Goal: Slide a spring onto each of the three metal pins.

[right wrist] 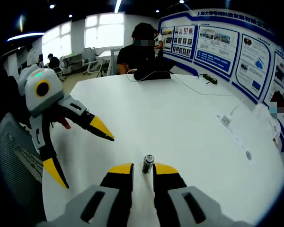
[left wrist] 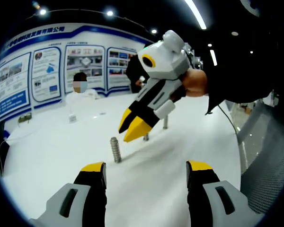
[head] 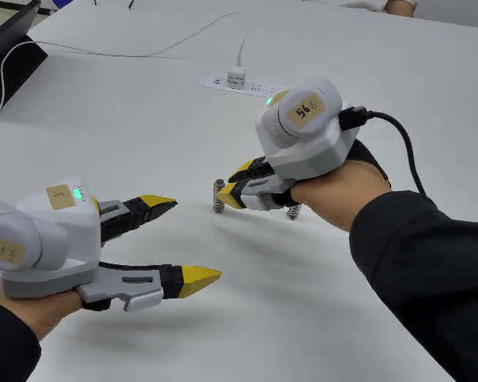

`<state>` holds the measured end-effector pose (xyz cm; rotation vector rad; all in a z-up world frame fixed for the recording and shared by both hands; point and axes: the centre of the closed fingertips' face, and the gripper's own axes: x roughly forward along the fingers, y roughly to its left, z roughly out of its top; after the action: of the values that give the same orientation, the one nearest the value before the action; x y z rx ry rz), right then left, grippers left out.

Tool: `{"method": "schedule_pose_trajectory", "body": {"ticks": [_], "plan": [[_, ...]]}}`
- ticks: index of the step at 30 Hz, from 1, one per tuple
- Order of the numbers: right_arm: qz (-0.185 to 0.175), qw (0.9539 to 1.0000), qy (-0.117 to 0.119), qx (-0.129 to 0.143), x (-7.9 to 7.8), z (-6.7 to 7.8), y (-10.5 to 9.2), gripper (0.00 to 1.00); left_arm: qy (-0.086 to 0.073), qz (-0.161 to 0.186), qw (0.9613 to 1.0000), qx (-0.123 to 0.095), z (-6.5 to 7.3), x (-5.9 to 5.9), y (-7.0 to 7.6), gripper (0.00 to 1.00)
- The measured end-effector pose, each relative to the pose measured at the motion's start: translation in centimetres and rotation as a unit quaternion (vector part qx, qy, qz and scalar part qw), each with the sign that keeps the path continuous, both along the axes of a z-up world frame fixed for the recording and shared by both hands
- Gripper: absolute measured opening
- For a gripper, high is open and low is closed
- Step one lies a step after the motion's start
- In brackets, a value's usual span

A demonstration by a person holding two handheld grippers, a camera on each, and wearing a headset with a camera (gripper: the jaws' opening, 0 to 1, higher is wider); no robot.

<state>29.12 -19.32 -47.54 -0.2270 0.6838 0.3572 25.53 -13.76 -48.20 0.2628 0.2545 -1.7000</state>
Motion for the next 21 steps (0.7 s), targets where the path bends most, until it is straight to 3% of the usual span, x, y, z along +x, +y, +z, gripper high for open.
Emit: {"method": "schedule_pose_trajectory", "body": {"ticks": [7, 21], "plan": [[-0.004, 0.9997, -0.025, 0.002, -1.9, 1.6, -0.1, 0.18, 0.002, 0.001, 1.0000, -0.001, 0.1, 0.0, -0.1, 0.70], [-0.024, 0.9989, -0.036, 0.017, -6.1, 1.4, -0.2, 0.21, 0.002, 0.001, 1.0000, -0.002, 0.4, 0.1, -0.3, 0.71]]}}
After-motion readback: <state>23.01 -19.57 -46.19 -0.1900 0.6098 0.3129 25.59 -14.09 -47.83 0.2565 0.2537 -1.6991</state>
